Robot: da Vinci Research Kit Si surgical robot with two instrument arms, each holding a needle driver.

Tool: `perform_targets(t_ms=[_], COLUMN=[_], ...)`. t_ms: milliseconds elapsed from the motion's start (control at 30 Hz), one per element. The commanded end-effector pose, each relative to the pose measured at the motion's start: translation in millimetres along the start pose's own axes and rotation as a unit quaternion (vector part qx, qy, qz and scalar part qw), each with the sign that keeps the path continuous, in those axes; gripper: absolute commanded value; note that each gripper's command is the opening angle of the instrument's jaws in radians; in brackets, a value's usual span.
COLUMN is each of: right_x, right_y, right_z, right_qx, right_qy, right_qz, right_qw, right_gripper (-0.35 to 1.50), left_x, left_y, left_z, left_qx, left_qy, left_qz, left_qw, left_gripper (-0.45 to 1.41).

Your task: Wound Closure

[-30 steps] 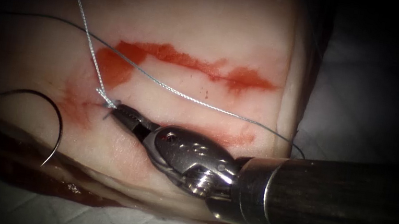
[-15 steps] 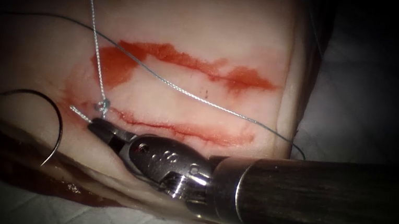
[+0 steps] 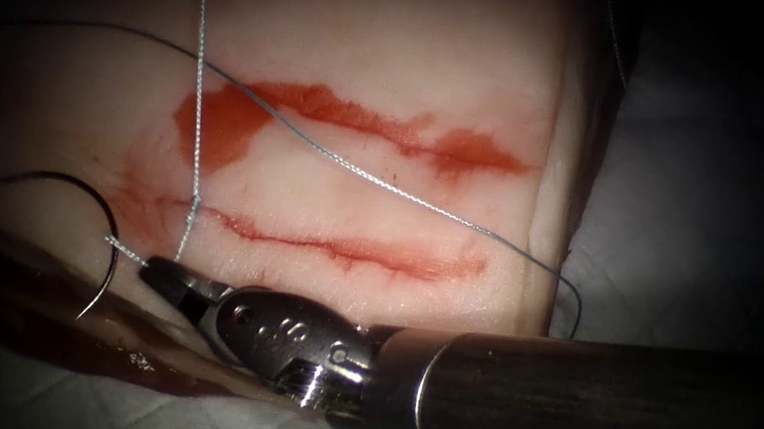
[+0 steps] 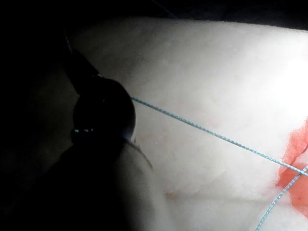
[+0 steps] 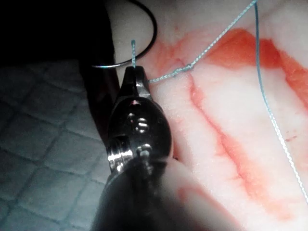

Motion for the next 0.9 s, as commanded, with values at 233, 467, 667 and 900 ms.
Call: perform_targets(t_ms=[233,467,667,900], right_x=[0.4,1.0,1.1,1.3], right_y=[0.8,1.4,1.5,1.9], right_z=[0.9,1.0,0.8,0.9], right_qx=[-0.014,-0.023,-0.026,-0.031], right_qy=[0.006,0.016,0.018,0.023], right_qz=[-0.005,-0.01,-0.014,-0.014], right_qw=[1.0,1.0,0.999,0.999], right_gripper=[-0.35,-0.35,-0.35,-0.35], left_x=[1.0,0.7,0.9,1.6], left_y=[-0.5,-2.1,-2.8,-2.6], left_z=[3.7,7.3,8.4,9.8], left_qx=[-0.006,-0.002,0.001,0.002], left_qy=[0.022,0.032,0.034,0.037], left_qz=[0.026,0.035,0.039,0.042], left_qw=[0.999,0.999,0.999,0.998], left_gripper=[-0.45,-0.45,-0.45,-0.45])
